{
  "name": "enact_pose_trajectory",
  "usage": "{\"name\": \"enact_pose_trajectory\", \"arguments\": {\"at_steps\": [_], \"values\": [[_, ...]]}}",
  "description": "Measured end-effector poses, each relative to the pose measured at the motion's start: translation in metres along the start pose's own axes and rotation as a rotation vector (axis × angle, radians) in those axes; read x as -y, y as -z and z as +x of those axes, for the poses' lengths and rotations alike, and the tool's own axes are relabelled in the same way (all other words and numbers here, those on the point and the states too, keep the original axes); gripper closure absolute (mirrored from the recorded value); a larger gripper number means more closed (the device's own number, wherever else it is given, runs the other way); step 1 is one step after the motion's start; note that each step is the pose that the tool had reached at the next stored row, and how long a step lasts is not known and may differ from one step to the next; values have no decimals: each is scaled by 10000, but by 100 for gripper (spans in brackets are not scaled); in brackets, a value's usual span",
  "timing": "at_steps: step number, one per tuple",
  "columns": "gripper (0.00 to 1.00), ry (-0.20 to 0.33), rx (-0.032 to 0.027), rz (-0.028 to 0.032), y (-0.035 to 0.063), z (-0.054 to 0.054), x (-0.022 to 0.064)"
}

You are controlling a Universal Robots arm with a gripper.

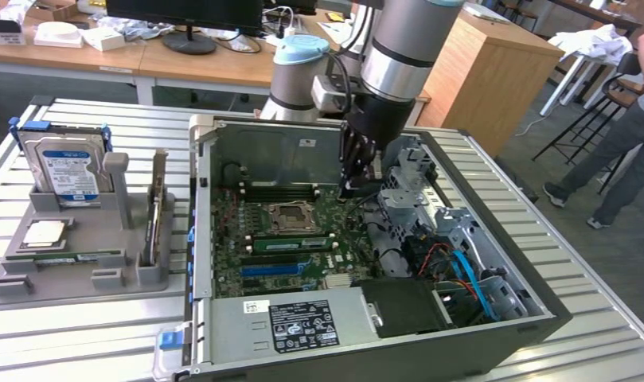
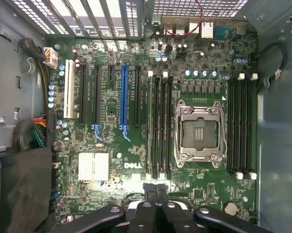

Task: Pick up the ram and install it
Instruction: 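Press down the ram until it locks into place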

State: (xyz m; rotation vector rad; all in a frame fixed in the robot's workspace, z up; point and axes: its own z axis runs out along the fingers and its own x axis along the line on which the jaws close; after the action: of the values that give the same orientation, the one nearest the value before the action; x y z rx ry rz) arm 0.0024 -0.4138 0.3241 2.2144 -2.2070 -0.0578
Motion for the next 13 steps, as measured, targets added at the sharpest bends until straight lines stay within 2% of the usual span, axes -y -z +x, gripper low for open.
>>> {"name": "enact_pose_trajectory", "arguments": {"at_steps": [13], "values": [[90, 0, 0, 0, -77, 1, 3]]}}
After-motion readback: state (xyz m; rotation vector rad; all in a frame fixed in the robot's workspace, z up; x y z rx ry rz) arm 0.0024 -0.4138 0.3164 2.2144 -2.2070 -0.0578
